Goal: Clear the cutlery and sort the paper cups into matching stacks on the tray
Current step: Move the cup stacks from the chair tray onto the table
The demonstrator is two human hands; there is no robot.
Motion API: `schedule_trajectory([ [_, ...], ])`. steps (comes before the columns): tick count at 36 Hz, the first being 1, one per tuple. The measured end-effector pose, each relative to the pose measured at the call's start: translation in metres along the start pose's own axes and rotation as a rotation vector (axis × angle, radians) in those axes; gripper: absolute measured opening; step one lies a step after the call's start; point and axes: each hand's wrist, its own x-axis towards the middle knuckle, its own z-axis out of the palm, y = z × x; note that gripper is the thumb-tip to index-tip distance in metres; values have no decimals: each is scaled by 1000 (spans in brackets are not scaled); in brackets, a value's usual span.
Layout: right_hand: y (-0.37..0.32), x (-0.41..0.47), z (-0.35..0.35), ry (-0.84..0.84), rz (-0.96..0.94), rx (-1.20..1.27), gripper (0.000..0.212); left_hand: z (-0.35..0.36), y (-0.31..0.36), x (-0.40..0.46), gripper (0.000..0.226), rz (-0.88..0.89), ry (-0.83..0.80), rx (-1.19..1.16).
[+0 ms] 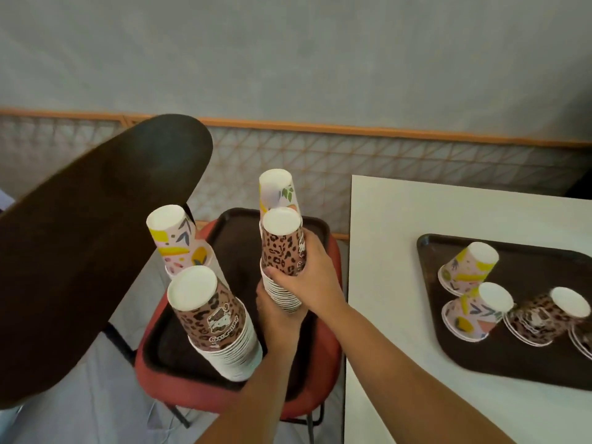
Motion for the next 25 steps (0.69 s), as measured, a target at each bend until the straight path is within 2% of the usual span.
schedule_trajectory([
  [4, 7, 1, -6, -24, 14, 44, 84, 5, -8, -1, 99, -29, -4, -35],
  [11, 6, 4, -34, -64, 11, 107, 80, 16, -4, -9, 97, 51, 67, -22],
  [15, 4, 8, -65, -57, -10, 129, 75, 30, 12, -14, 96, 109, 53, -49],
  [21, 20, 24, -117, -4, -14, 99, 68, 79, 36, -10, 90, 111, -126, -87],
  [25, 42, 36, -145, 50, 24, 93, 76, 119, 48, 1, 94, 93, -240, -22],
])
